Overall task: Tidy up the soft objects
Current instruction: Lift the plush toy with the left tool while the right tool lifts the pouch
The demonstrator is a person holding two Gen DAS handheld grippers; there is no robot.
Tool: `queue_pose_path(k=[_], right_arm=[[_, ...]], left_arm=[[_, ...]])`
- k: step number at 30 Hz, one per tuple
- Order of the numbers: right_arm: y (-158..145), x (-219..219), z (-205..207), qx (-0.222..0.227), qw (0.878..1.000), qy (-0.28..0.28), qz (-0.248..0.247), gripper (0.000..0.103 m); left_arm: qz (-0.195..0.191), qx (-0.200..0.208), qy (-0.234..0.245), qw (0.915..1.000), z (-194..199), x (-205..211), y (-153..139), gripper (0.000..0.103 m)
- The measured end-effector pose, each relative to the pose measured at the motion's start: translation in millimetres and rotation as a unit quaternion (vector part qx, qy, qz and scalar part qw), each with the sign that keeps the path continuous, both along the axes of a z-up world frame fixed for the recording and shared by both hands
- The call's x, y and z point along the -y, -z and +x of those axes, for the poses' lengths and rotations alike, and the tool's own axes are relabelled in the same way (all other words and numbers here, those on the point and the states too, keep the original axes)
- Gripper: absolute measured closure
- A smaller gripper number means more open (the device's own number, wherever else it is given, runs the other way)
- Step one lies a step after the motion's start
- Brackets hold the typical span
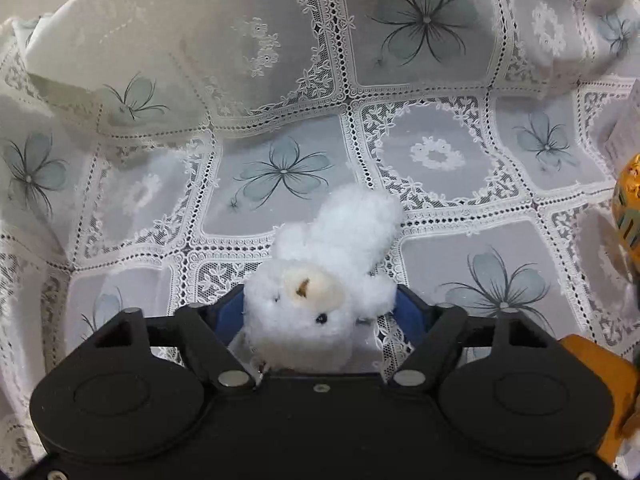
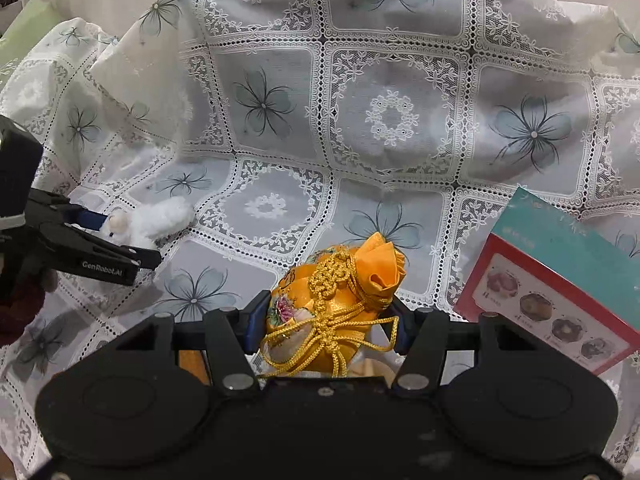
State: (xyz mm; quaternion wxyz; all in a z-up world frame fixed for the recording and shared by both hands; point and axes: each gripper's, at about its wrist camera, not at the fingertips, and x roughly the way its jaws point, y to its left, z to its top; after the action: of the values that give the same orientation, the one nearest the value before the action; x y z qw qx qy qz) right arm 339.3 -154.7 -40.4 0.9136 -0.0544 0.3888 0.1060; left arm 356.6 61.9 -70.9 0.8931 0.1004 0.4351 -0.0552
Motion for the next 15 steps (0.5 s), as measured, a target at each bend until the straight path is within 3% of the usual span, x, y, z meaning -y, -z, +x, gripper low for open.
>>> queue_pose_path(k=[5, 15], right_arm=[[-2.2, 3.3, -1.6, -0.003, 1.0, 0.009, 0.001, 0.046], [-14.0, 24.5, -16.5, -0.009, 0.999, 0.039, -0.002, 0.046]], left_arm=[[-0.046, -0.006, -0.02, 0.9987, -2.2, -6.3, -5.9, 0.04], [-0.069, -0.005, -0.037, 0.9969, -24.7, 24.5, -39.7, 0.04]])
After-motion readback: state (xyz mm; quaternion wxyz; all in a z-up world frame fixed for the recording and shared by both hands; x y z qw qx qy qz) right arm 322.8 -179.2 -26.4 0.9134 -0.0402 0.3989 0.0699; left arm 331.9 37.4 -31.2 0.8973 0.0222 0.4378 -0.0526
